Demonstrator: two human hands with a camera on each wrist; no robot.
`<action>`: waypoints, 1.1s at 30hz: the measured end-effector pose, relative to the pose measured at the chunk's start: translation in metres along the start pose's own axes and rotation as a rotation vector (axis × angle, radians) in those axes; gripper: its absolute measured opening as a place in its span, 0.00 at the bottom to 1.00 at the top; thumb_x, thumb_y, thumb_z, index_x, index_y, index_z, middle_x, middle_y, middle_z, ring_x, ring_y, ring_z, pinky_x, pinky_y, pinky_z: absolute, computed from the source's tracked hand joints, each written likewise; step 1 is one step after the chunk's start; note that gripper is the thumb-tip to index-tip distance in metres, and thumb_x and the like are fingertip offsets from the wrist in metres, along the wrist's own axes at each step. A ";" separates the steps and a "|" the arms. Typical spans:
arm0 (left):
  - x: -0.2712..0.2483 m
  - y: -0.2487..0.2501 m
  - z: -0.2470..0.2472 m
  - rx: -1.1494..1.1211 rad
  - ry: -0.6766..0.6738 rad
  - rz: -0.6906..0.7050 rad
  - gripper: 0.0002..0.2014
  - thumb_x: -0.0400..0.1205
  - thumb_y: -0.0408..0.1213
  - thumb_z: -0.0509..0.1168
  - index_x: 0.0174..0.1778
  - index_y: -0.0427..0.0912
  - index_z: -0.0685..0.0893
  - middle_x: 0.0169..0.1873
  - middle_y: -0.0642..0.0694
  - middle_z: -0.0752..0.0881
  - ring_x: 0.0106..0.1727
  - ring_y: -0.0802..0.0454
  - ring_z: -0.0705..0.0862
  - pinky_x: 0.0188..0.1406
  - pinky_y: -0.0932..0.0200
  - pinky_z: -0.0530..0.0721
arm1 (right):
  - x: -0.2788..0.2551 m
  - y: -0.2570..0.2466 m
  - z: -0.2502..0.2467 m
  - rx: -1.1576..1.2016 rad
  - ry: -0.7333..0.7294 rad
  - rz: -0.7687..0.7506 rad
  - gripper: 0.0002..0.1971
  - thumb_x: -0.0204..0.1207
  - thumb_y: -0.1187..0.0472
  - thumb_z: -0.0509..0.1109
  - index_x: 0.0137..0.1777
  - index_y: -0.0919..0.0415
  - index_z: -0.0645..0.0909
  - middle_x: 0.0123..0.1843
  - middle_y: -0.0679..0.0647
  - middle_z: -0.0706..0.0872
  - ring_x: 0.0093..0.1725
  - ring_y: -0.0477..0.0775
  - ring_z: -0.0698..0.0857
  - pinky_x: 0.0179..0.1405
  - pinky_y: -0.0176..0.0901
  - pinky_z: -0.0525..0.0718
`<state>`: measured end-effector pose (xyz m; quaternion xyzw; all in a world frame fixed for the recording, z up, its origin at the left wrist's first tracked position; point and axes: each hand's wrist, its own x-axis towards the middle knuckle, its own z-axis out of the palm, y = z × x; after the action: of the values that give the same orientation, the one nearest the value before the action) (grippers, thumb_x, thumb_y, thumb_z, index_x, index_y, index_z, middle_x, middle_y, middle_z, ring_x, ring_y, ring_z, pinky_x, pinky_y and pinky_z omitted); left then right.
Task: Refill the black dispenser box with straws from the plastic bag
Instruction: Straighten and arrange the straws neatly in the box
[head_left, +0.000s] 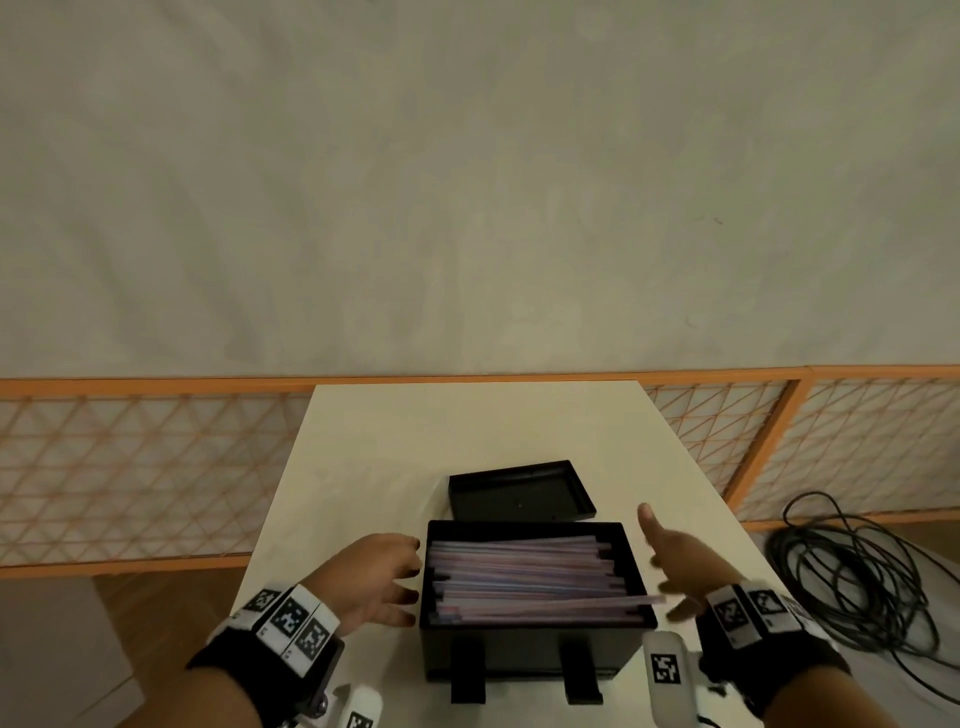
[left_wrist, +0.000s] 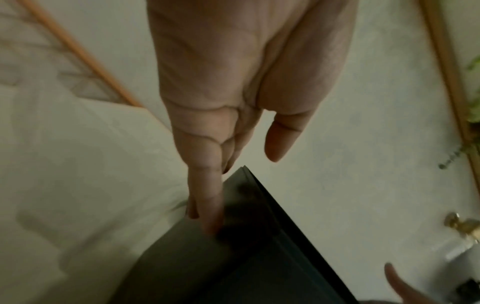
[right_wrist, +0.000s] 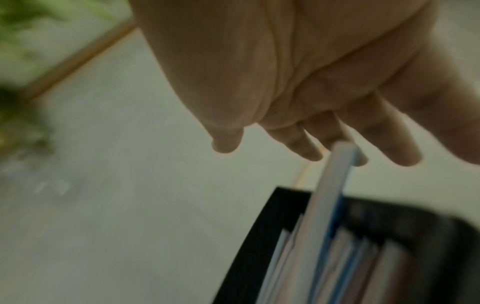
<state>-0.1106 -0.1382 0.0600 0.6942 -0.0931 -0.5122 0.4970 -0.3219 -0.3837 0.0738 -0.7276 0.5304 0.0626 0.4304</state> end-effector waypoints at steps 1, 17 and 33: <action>-0.001 0.000 0.003 -0.018 -0.042 -0.009 0.15 0.82 0.27 0.54 0.57 0.39 0.85 0.53 0.35 0.87 0.50 0.37 0.86 0.51 0.43 0.88 | 0.001 0.005 0.004 0.136 -0.079 0.062 0.47 0.68 0.22 0.41 0.63 0.61 0.80 0.56 0.60 0.86 0.57 0.66 0.85 0.50 0.56 0.87; -0.012 -0.014 0.000 -0.155 -0.010 -0.085 0.21 0.83 0.34 0.50 0.65 0.36 0.82 0.51 0.36 0.86 0.48 0.39 0.83 0.43 0.50 0.84 | -0.043 -0.040 -0.005 0.109 -0.140 -0.098 0.49 0.61 0.21 0.34 0.61 0.49 0.83 0.60 0.53 0.87 0.55 0.58 0.86 0.56 0.56 0.86; -0.034 0.017 -0.001 0.065 0.057 0.035 0.14 0.83 0.38 0.57 0.54 0.43 0.89 0.48 0.41 0.91 0.40 0.45 0.88 0.38 0.54 0.88 | -0.033 -0.017 0.019 0.284 -0.112 0.010 0.51 0.54 0.19 0.43 0.63 0.53 0.82 0.56 0.57 0.88 0.56 0.61 0.86 0.53 0.62 0.88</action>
<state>-0.1190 -0.1245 0.0948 0.7225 -0.1077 -0.4803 0.4854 -0.3152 -0.3456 0.0899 -0.6521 0.5128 0.0297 0.5577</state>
